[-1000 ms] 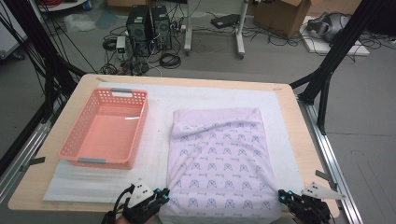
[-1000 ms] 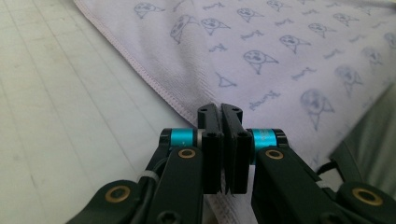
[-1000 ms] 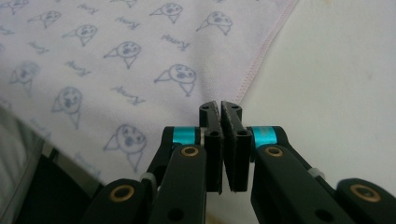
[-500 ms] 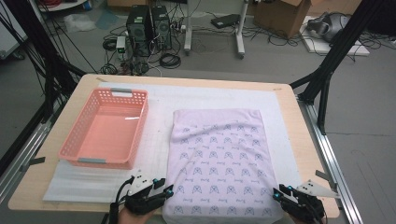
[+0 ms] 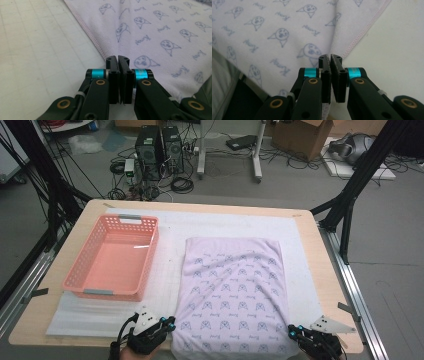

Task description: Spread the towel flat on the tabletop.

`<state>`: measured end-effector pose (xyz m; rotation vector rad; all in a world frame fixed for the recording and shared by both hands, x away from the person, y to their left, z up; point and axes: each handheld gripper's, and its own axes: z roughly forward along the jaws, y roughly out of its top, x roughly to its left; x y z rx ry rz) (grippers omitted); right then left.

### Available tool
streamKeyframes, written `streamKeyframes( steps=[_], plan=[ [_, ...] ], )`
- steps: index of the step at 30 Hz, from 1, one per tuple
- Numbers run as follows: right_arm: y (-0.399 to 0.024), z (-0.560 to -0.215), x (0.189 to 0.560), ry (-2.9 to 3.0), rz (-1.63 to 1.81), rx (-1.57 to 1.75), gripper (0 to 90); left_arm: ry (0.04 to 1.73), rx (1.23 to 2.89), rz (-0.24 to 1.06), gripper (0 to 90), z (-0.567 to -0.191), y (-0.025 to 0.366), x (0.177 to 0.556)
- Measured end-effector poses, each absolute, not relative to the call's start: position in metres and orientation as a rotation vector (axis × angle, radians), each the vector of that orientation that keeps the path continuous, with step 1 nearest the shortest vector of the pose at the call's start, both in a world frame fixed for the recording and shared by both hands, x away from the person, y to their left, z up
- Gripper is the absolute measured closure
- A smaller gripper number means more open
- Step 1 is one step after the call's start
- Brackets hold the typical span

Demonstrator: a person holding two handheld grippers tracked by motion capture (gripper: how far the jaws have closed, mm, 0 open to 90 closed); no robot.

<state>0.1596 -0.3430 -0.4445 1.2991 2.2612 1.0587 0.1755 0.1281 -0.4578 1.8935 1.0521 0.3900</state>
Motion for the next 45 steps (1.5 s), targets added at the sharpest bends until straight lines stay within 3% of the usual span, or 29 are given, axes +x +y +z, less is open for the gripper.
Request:
streamKeyframes(
  steps=[3,6,9,12,14,15,17,26,29,30,31,32,36,38,40,45],
  plan=[
    [-0.355,-0.443,0.152,2.241,1.040,1.332,87.5,1.033,1.864,0.354,84.5,-0.458,0.124,0.173],
    [-0.370,-0.444,0.147,2.213,1.009,1.380,87.5,1.012,1.858,0.339,66.1,-0.457,0.116,0.172],
    [-0.374,-0.443,0.146,2.204,1.027,1.399,87.1,1.021,1.850,0.324,59.1,-0.458,0.110,0.177],
    [-0.370,-0.443,0.148,2.211,1.040,1.376,80.3,1.010,1.871,0.330,61.1,-0.461,0.103,0.180],
    [-0.371,-0.442,0.148,2.176,1.067,1.399,71.1,0.996,1.891,0.392,71.2,-0.462,0.100,0.179],
    [-0.372,-0.441,0.149,2.158,1.083,1.405,70.2,0.989,1.897,0.416,79.0,-0.463,0.100,0.178],
    [-0.374,-0.440,0.149,2.127,1.095,1.425,69.5,0.992,1.901,0.403,85.0,-0.462,0.101,0.179],
    [-0.367,-0.445,0.161,2.094,1.102,1.458,66.7,1.031,1.903,0.366,86.6,-0.456,0.130,0.167],
    [-0.357,-0.449,0.169,2.128,1.087,1.454,65.2,1.039,1.883,0.366,82.4,-0.458,0.132,0.164],
    [-0.354,-0.449,0.169,2.122,1.064,1.443,69.9,1.046,1.874,0.364,75.3,-0.458,0.133,0.164],
    [-0.353,-0.448,0.169,2.130,1.044,1.435,82.7,1.051,1.856,0.362,68.0,-0.457,0.133,0.165],
    [-0.354,-0.447,0.169,2.161,1.061,1.428,88.1,1.047,1.846,0.361,62.8,-0.457,0.133,0.166],
    [-0.360,-0.442,0.161,2.174,0.963,1.411,88.9,1.043,1.802,0.351,52.9,-0.455,0.132,0.171],
    [-0.367,-0.443,0.156,2.178,0.974,1.415,85.4,1.031,1.797,0.344,51.9,-0.454,0.129,0.176],
    [-0.370,-0.443,0.155,2.160,1.001,1.422,69.8,1.035,1.785,0.331,51.2,-0.453,0.126,0.183],
    [-0.373,-0.442,0.159,2.108,1.037,1.415,63.8,1.065,1.788,0.310,53.7,-0.456,0.126,0.200]
  ],
)
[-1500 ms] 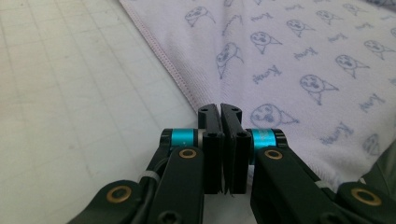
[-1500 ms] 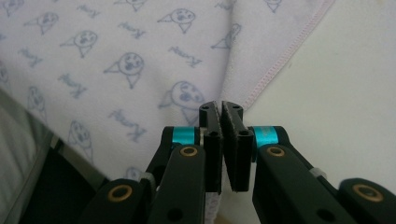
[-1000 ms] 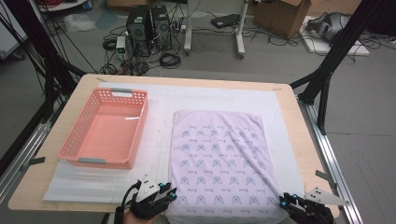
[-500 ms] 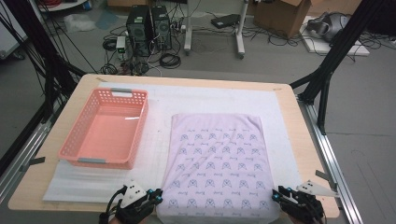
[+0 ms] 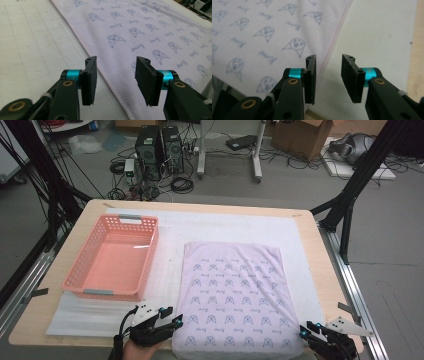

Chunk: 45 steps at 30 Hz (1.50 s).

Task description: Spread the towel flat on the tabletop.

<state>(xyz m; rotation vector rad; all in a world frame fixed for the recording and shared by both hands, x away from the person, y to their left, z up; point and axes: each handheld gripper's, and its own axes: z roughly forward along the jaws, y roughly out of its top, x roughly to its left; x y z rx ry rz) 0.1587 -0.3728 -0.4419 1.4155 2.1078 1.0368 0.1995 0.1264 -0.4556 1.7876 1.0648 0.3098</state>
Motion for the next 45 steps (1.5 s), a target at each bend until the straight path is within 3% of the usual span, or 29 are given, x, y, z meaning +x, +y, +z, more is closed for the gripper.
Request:
streamKeyframes(
  steps=[5,18,20,24,26,33,35,38,41,45],
  plan=[
    [-0.379,-0.442,0.170,2.063,1.067,1.419,63.8,1.077,1.793,0.280,59.6,-0.457,0.122,0.211],
    [-0.379,-0.444,0.221,2.106,1.135,1.385,64.7,1.120,1.849,0.291,57.6,-0.456,0.109,0.241],
    [-0.374,-0.447,0.230,2.144,1.125,1.370,65.7,1.121,1.877,0.335,61.7,-0.455,0.103,0.241],
    [-0.364,-0.451,0.242,2.190,1.100,1.334,74.6,1.121,1.912,0.362,82.6,-0.455,0.099,0.244],
    [-0.365,-0.450,0.245,2.201,1.114,1.347,87.2,1.122,1.910,0.350,84.7,-0.454,0.101,0.245],
    [-0.370,-0.446,0.241,2.174,1.031,1.369,87.7,1.146,1.879,0.341,84.6,-0.455,0.111,0.239],
    [-0.369,-0.447,0.240,2.171,1.034,1.359,80.2,1.144,1.866,0.338,80.8,-0.454,0.113,0.238],
    [-0.372,-0.445,0.237,2.164,1.073,1.351,67.6,1.108,1.803,0.318,62.9,-0.453,0.119,0.238],
    [-0.376,-0.441,0.231,2.131,1.106,1.323,56.1,1.012,1.727,0.313,54.9,-0.449,0.121,0.240],
    [-0.380,-0.436,0.227,2.092,1.144,1.265,43.8,0.820,1.714,0.401,52.0,-0.448,0.117,0.244]
  ],
)
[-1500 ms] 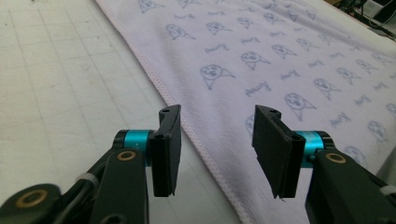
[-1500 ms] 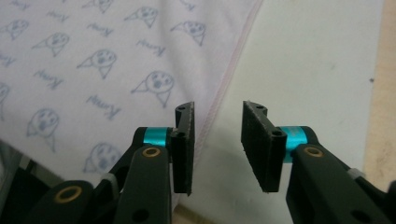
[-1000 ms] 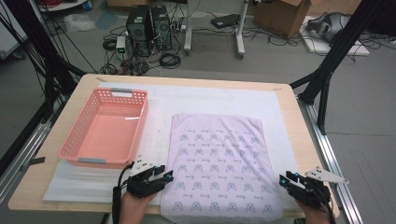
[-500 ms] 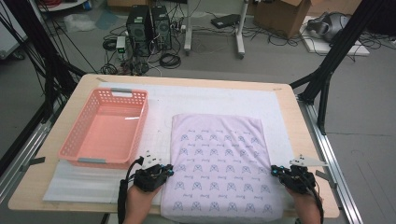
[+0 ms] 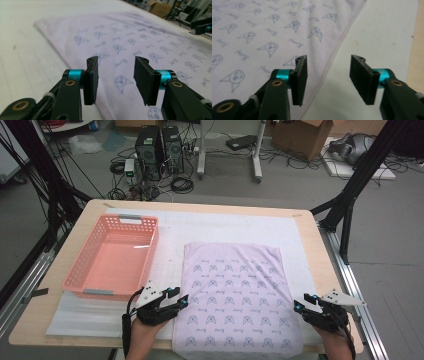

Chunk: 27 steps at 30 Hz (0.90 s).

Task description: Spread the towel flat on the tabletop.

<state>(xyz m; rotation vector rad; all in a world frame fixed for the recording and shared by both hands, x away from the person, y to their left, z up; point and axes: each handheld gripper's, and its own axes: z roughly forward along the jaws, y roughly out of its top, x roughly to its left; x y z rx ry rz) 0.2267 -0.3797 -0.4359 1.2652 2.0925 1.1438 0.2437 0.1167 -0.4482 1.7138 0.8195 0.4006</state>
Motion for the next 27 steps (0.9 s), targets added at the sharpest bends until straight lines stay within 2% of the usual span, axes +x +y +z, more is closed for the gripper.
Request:
streamKeyframes(
  steps=[2,4,9,14,27],
  plan=[
    [-0.379,-0.434,0.225,2.074,1.163,1.249,39.6,0.836,1.732,0.368,46.7,-0.447,0.113,0.249],
    [-0.378,-0.433,0.225,2.069,1.169,1.223,35.6,0.879,1.737,0.343,35.7,-0.446,0.110,0.254],
    [-0.380,-0.434,0.224,2.068,1.174,1.210,27.9,0.861,1.738,0.354,25.1,-0.447,0.109,0.260],
    [-0.381,-0.436,0.223,2.071,1.192,1.216,21.8,0.842,1.732,0.363,24.2,-0.446,0.109,0.262],
    [-0.381,-0.436,0.225,2.066,1.195,1.210,21.3,0.886,1.704,0.363,24.2,-0.445,0.114,0.265]
  ],
)
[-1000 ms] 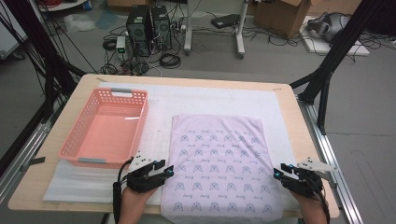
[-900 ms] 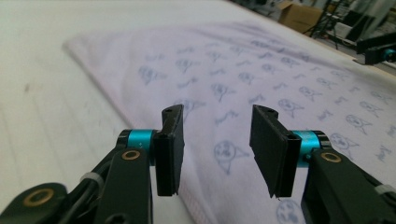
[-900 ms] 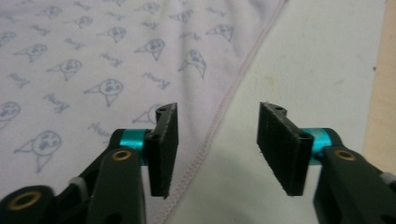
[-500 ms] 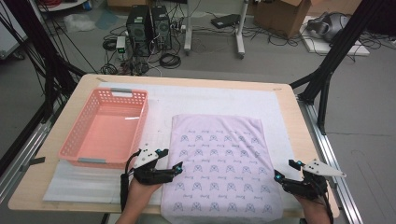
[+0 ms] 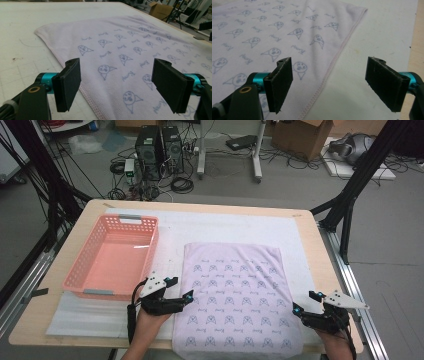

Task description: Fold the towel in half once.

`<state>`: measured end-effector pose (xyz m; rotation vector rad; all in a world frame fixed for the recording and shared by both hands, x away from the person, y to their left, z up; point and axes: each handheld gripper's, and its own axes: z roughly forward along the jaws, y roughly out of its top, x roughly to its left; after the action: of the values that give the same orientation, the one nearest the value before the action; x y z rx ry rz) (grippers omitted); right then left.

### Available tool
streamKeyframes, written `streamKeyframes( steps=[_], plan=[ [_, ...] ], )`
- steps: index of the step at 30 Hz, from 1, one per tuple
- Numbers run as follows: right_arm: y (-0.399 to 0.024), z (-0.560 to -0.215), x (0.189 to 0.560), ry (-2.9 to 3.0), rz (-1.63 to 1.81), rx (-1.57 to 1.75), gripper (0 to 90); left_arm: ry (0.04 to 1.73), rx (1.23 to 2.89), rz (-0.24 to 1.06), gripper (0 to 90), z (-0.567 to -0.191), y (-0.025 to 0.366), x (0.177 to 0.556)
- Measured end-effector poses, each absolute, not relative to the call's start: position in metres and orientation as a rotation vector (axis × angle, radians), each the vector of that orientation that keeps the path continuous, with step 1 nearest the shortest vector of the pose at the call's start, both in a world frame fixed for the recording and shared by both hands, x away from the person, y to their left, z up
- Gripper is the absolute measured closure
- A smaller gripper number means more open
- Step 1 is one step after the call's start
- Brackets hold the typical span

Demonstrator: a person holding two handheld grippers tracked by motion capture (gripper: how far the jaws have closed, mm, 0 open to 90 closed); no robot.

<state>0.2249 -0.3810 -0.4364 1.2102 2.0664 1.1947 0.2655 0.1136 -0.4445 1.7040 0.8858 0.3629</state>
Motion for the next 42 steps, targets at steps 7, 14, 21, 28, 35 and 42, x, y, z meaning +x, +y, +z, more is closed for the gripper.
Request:
streamKeyframes(
  steps=[7,14,21,28,35,42],
  plan=[
    [-0.380,-0.438,0.231,2.069,1.186,1.226,21.2,0.920,1.704,0.343,24.4,-0.444,0.115,0.271],
    [-0.377,-0.439,0.245,2.095,1.173,1.246,21.2,0.939,1.714,0.332,26.3,-0.439,0.112,0.289],
    [-0.372,-0.436,0.269,2.112,1.165,1.287,21.3,0.974,1.778,0.262,33.5,-0.444,0.102,0.315],
    [-0.366,-0.440,0.300,2.140,1.120,1.344,30.7,1.085,1.779,0.302,34.0,-0.452,0.098,0.333],
    [-0.365,-0.445,0.327,2.144,1.071,1.433,42.9,1.205,1.755,0.306,36.6,-0.453,0.100,0.340],
    [-0.350,-0.444,0.341,2.174,0.972,1.415,56.4,1.182,1.898,0.390,45.2,-0.451,0.087,0.349]
  ],
)
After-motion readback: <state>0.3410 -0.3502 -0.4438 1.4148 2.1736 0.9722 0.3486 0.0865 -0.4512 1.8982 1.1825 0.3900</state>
